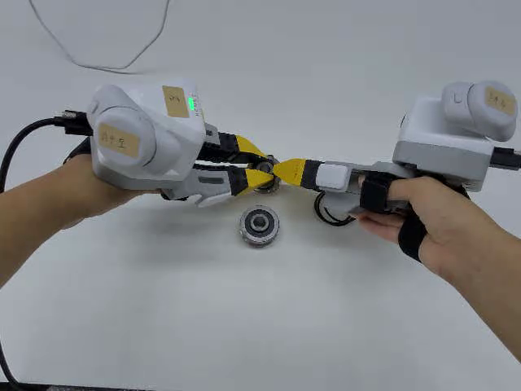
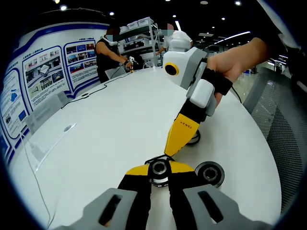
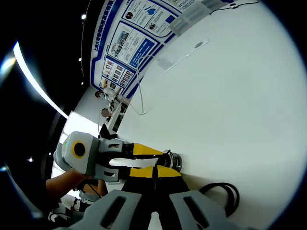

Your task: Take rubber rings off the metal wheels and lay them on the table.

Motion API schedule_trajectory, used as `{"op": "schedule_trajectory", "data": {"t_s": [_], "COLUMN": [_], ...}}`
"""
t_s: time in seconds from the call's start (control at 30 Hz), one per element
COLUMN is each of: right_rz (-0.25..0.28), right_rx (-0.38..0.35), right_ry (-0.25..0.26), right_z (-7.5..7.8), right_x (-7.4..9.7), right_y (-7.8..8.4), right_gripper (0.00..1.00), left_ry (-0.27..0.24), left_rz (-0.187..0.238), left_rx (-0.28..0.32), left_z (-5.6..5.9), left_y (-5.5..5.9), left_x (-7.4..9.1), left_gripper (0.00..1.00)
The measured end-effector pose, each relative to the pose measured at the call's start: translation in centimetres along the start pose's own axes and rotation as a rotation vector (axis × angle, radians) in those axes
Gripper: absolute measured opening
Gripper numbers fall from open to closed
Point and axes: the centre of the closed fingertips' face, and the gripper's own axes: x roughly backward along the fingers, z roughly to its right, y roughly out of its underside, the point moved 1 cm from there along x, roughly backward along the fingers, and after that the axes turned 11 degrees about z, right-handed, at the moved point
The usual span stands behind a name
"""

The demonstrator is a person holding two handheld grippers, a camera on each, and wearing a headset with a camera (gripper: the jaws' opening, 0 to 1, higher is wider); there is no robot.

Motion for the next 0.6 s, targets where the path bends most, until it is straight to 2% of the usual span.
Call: {"op": "schedule_trajectory", "data": {"t_s": [0.23,0.43,0.6], "right_rz": [-0.008,-0.018,-0.015], "right_rx": [0.015,0.063,0.061], "right_ry": [-0.026,-0.04,0.002], "right_z": [-0.9,-1.2,-0.5], "right_x": [0.2,0.3,0.3], "right_y": [0.1,0.2,0.0], "right_gripper": [0.0,0.0,0.0], "left_ry": [-0.001,-0.005,-0.017], "left_rz": [0.002,0.01,0.002], "left_rx": [-0.008,-0.009,-0.014], "left_z": [0.0,0.2,0.2], "left_y": [0.0,0.0,-0.1], "left_x": [0.0,0.0,0.0], "left_gripper": [0.12,0.12,0.13]}}
